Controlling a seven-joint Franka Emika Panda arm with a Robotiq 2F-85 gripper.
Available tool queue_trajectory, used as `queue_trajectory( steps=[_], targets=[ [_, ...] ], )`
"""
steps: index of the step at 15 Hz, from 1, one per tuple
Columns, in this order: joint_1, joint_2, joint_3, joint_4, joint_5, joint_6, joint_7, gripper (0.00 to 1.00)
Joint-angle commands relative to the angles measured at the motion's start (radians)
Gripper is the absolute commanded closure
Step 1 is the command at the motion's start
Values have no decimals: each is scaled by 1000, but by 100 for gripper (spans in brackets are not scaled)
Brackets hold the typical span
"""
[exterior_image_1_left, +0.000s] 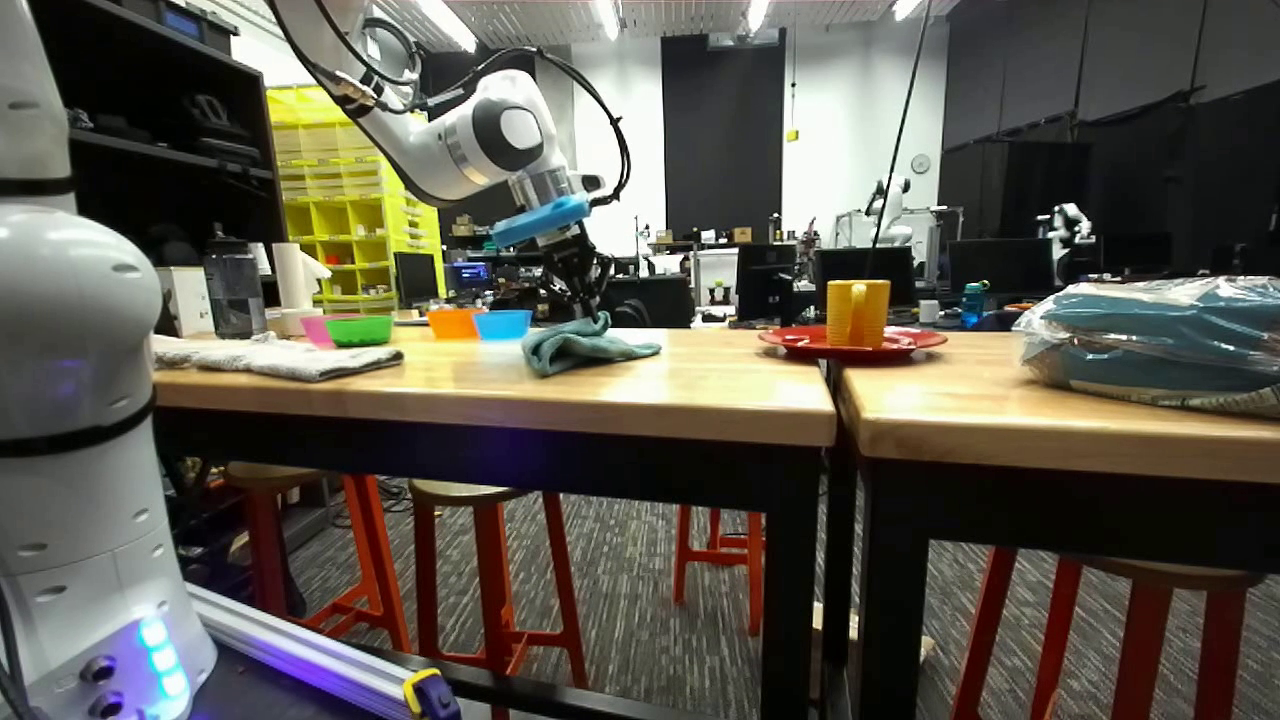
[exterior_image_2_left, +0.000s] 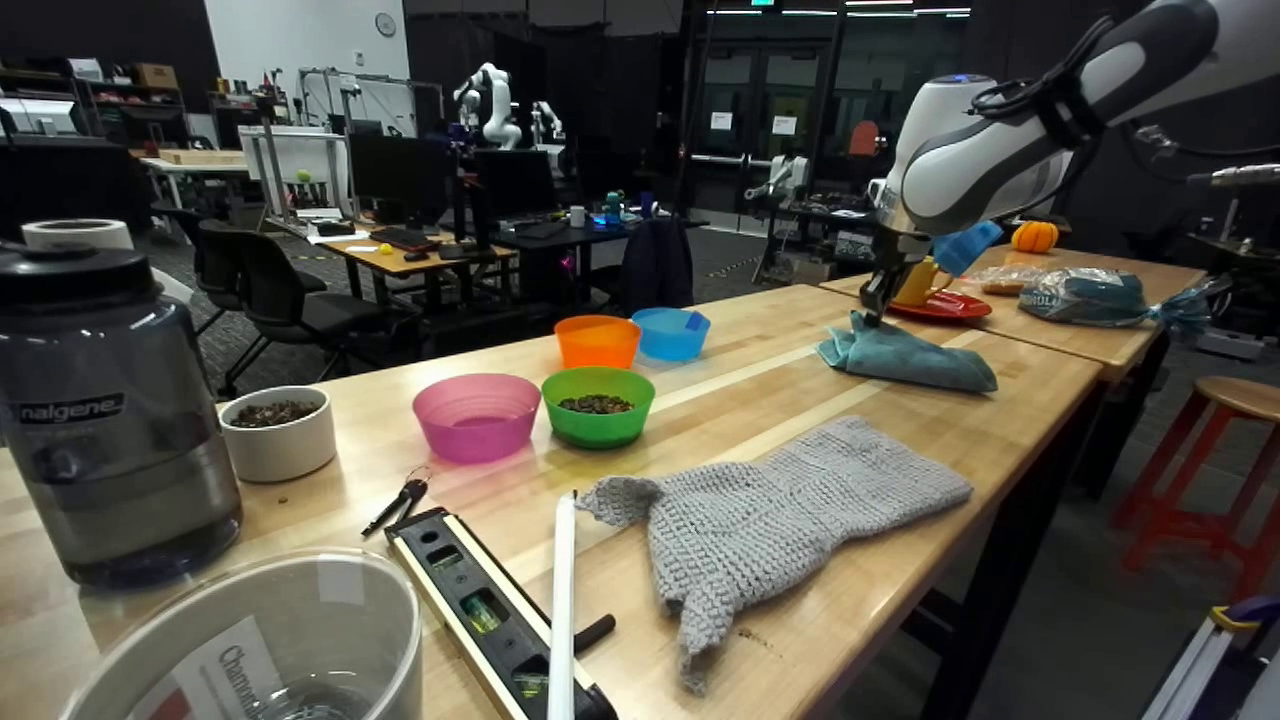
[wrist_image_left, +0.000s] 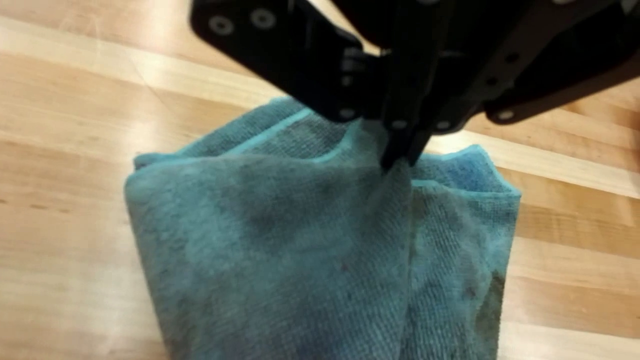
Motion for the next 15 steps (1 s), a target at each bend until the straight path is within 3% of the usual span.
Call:
queue_trajectory(
  steps=[1, 15],
  targets=[
    [-13, 10, -9, 36, -21, -9, 23, 100],
    [-26, 169, -23, 137, -184, 60, 207, 100]
  ],
)
